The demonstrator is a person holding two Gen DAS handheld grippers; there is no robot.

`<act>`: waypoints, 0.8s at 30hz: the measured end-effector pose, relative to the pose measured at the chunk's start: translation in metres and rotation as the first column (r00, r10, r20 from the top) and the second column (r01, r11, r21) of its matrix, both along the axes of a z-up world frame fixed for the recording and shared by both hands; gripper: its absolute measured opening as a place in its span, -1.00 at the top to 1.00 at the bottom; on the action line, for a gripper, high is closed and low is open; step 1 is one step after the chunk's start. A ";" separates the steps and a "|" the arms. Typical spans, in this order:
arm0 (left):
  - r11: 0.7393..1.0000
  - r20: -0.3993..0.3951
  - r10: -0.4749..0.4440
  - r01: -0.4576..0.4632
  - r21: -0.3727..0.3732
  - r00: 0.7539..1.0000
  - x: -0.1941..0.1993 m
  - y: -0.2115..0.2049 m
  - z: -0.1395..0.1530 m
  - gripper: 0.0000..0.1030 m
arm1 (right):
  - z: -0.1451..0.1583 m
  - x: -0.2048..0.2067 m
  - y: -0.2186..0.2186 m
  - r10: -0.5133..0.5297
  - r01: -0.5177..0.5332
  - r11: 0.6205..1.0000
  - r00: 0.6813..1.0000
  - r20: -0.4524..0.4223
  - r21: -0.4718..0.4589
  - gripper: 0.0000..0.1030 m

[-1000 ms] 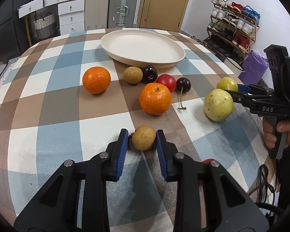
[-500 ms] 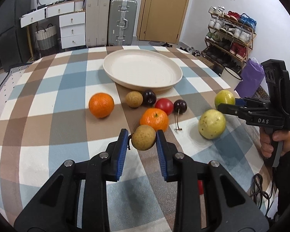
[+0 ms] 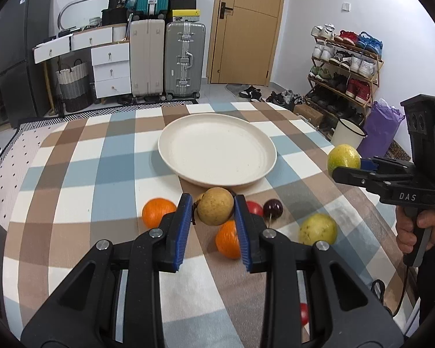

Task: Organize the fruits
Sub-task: 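Carry both fruits onto the white plate and open both tools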

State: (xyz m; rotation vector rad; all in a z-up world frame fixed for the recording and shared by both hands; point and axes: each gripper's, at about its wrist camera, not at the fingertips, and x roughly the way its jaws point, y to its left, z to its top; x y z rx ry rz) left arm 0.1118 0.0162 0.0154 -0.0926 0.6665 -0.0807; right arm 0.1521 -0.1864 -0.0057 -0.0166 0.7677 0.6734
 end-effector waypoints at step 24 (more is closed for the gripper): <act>1.000 0.014 0.009 -0.009 0.018 1.000 0.084 -0.009 -0.020 0.48 | -0.001 0.064 0.040 -0.052 0.055 0.997 0.998 -0.047 0.055 -0.06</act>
